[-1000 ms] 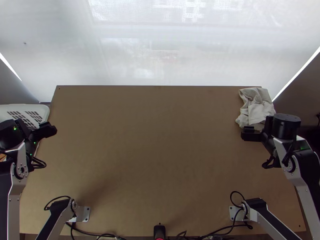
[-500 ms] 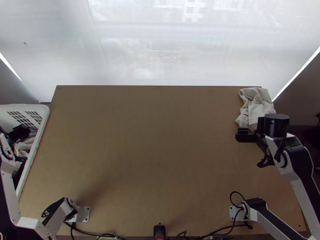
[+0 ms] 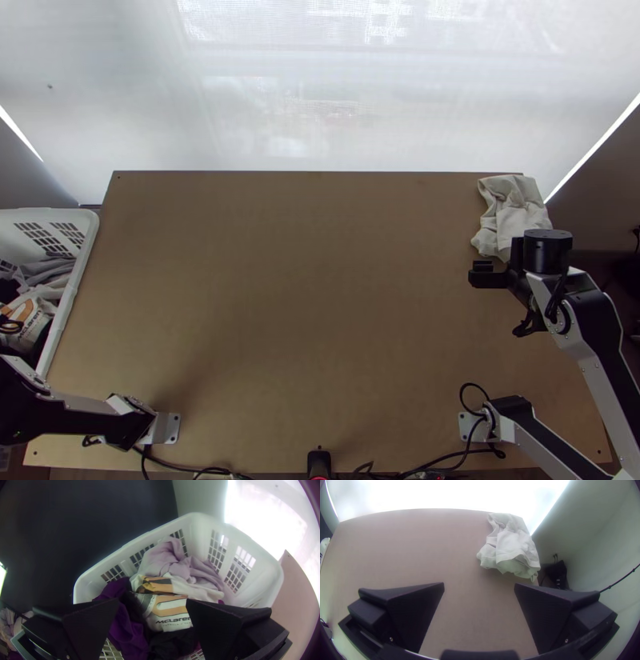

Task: Fold the t-shirt

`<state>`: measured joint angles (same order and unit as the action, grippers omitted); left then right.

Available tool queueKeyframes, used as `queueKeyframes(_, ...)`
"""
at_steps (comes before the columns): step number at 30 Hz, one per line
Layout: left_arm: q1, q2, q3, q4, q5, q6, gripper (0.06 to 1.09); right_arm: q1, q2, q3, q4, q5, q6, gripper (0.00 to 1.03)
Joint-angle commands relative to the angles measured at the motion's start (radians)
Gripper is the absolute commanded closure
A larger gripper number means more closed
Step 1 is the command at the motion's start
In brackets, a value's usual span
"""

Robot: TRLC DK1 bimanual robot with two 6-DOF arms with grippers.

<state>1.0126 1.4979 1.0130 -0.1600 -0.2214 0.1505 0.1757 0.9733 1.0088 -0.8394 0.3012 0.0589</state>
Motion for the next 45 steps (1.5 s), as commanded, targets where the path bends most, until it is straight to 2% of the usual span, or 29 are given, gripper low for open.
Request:
queueKeyframes(1, 0.164, 0.188, 0.035, 0.066, -0.013, -0.009, 0.11, -0.001, 0.013, -0.006, 0.0, -0.001, -0.001, 0.05)
queueKeyframes(9, 0.302, 0.298, 0.019, 0.083, -0.036, -0.006, 0.11, 0.002, 0.045, -0.006, 0.023, -0.001, 0.001, 0.05)
queueKeyframes(15, 0.314, 0.355, 0.024, 0.105, -0.052, 0.006, 0.11, 0.013, 0.054, 0.002, 0.023, -0.001, -0.001, 0.05)
queueKeyframes(18, 0.307, 0.354, 0.027, 0.105, -0.052, 0.001, 0.18, 0.016, 0.054, 0.002, 0.023, -0.001, -0.004, 0.05)
queueKeyframes(21, 0.304, 0.358, 0.033, 0.109, -0.052, 0.001, 0.29, 0.019, 0.054, 0.005, 0.016, -0.001, -0.004, 0.05)
queueKeyframes(28, 0.3, 0.415, 0.059, 0.114, -0.052, 0.009, 0.29, 0.022, 0.051, 0.013, -0.017, -0.024, 0.001, 0.05)
queueKeyframes(29, 0.3, 0.421, 0.062, 0.116, -0.052, 0.011, 0.34, 0.021, 0.051, 0.013, -0.02, -0.028, 0.002, 0.05)
queueKeyframes(33, 0.3, 0.427, 0.065, 0.128, -0.012, 0.021, 0.67, 0.021, 0.05, 0.008, -0.03, -0.036, 0.005, 0.05)
queueKeyframes(34, 0.299, 0.427, 0.065, 0.128, 0.008, 0.032, 0.78, 0.021, 0.05, 0.007, -0.03, -0.037, 0.007, 0.05)
queueKeyframes(36, 0.294, 0.43, 0.068, 0.14, 0.05, 0.095, 1.05, 0.021, 0.051, 0.007, -0.03, -0.039, 0.007, 0.05)
queueKeyframes(41, 0.261, 0.335, 0.064, 0.088, 0.073, 0.098, 1.05, 0.018, 0.05, 0.002, -0.036, -0.043, 0.012, 0.05)
queueKeyframes(45, 0.213, 0.165, 0.079, 0.034, 0.145, 0.072, 1.05, 0.016, 0.042, -0.015, -0.038, -0.047, 0.018, 0.05)
